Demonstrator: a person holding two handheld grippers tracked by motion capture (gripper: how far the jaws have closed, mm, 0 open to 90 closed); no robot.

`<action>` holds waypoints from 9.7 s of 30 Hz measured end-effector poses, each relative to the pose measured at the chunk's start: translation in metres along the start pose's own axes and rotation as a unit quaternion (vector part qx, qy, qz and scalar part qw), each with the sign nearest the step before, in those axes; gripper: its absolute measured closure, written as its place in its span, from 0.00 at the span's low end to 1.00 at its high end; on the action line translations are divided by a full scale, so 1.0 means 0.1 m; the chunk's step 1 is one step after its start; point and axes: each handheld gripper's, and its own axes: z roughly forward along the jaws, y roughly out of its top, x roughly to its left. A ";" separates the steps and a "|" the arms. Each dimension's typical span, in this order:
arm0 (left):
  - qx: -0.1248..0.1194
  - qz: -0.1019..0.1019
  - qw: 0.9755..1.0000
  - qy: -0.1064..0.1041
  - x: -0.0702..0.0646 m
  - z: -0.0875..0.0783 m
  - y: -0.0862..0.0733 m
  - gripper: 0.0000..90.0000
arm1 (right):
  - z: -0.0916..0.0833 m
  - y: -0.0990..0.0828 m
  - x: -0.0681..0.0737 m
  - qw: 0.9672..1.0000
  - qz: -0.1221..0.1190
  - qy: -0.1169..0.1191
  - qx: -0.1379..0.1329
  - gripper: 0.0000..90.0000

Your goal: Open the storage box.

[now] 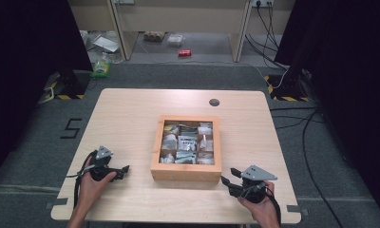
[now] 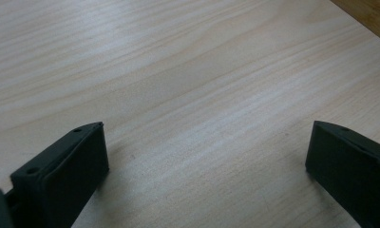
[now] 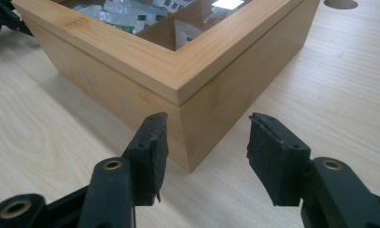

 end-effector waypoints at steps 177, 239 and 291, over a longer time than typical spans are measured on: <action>0.000 -0.001 1.000 0.001 0.00 0.00 0.00 0.00 | 0.73 1.47 -0.54 0.989 0.015 -0.006 -0.146 0.61; 0.000 -0.001 1.000 0.001 0.00 0.00 0.00 0.00 | 1.08 1.58 -0.75 0.994 0.043 -0.079 -0.064 0.55; 0.000 0.000 1.000 0.001 0.00 0.00 0.00 0.00 | 0.74 1.08 -0.24 0.998 0.044 -0.008 -0.032 0.52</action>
